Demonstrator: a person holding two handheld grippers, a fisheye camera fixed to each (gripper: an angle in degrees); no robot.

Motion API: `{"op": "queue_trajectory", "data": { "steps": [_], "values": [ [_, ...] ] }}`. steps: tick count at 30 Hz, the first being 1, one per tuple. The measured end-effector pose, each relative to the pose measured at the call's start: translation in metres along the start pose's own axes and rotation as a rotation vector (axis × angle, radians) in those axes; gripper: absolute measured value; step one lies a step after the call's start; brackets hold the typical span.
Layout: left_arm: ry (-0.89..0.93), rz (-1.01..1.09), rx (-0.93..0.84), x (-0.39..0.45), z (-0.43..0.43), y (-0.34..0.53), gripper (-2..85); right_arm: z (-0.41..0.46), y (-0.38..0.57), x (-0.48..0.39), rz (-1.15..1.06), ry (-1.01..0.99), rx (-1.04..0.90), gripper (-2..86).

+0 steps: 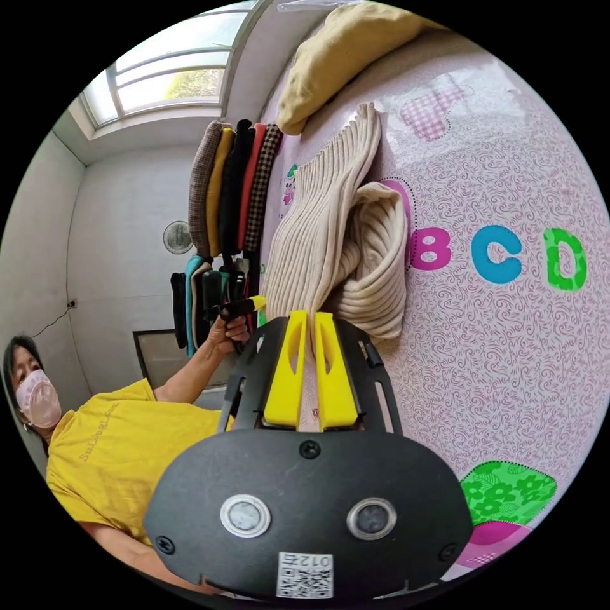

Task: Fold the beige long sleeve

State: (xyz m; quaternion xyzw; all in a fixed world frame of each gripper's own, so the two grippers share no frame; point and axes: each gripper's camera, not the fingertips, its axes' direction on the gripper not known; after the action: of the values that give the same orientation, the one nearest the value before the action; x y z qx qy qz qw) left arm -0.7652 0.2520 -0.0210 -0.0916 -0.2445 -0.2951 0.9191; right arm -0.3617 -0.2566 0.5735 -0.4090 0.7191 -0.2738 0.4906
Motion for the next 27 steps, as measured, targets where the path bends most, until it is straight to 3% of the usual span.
{"op": "queue_trajectory", "data": {
  "steps": [8, 13, 16, 19, 21, 27],
  "values": [
    [-0.012, -0.118, 0.144, -0.054, -0.075, 0.004, 0.9, -0.065, -0.009, 0.016, 0.06, 0.147, 0.073, 1.9],
    [0.039, -0.192, 0.018, -0.081, -0.04, -0.005, 0.7, -0.042, -0.018, 0.036, 0.108, 0.225, -0.006, 1.8],
    [0.084, -0.138, 0.036, -0.068, -0.036, -0.018, 0.7, -0.036, -0.023, 0.027, 0.069, 0.182, 0.006, 1.7],
    [-0.046, -0.094, -0.073, -0.058, -0.025, -0.029, 0.7, -0.034, -0.026, 0.017, 0.018, 0.254, -0.011, 1.7],
    [-0.03, -0.143, -0.177, -0.07, -0.007, -0.032, 0.7, -0.024, -0.027, 0.031, 0.089, 0.252, -0.038, 1.7],
    [0.111, -0.19, -0.023, -0.084, -0.016, -0.019, 0.8, -0.012, -0.024, 0.05, 0.174, 0.202, -0.011, 2.1]
  ]
}}
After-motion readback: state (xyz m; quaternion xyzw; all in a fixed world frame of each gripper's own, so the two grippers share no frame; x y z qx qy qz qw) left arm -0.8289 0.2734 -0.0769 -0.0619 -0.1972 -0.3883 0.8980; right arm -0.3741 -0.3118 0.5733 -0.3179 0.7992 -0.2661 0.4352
